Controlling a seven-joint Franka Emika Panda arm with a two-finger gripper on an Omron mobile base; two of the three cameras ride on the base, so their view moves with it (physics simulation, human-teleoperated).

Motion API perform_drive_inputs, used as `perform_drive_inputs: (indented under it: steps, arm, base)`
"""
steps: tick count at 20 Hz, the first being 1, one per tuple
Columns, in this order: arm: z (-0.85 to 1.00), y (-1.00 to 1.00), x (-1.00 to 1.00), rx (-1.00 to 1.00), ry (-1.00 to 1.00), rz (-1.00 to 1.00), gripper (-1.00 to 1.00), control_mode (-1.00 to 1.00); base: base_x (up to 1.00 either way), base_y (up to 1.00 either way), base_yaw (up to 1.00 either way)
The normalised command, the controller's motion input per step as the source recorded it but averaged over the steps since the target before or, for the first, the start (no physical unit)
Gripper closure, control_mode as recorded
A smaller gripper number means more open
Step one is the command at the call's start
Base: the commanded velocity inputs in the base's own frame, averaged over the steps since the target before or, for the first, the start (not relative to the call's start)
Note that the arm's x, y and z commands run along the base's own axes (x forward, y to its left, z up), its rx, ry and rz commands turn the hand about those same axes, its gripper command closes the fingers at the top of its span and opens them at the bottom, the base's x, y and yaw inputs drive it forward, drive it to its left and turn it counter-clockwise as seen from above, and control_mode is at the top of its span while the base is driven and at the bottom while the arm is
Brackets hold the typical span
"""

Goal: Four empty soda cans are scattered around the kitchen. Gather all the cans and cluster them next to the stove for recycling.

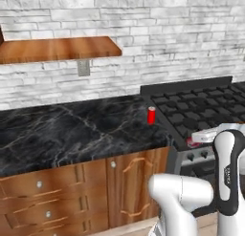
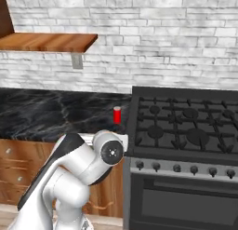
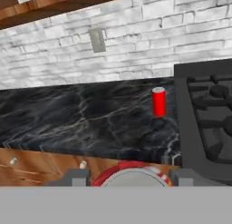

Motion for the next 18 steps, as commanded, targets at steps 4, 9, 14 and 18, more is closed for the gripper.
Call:
perform_drive_inputs:
  steps: [4, 9, 14, 18]
  arm:
    - [0.00, 0.00, 0.00, 0.00, 0.00, 0.00, 1.00, 1.00]
    - [-0.08, 0.00, 0.79, -0.03, 0.32, -0.01, 1.00, -1.00]
    - [-0.17, 0.01, 0.59, -0.13, 0.36, 0.01, 1.00, -1.00]
    - [-0.06, 0.01, 0.04, -0.05, 0.07, 0.01, 1.00, -1.00]
  base:
    - [1.00, 0.07, -0.05]
    - [0.20, 0.00, -0.01]
    - [0.00, 0.00, 0.00]
    - [0.00, 0.00, 0.00]
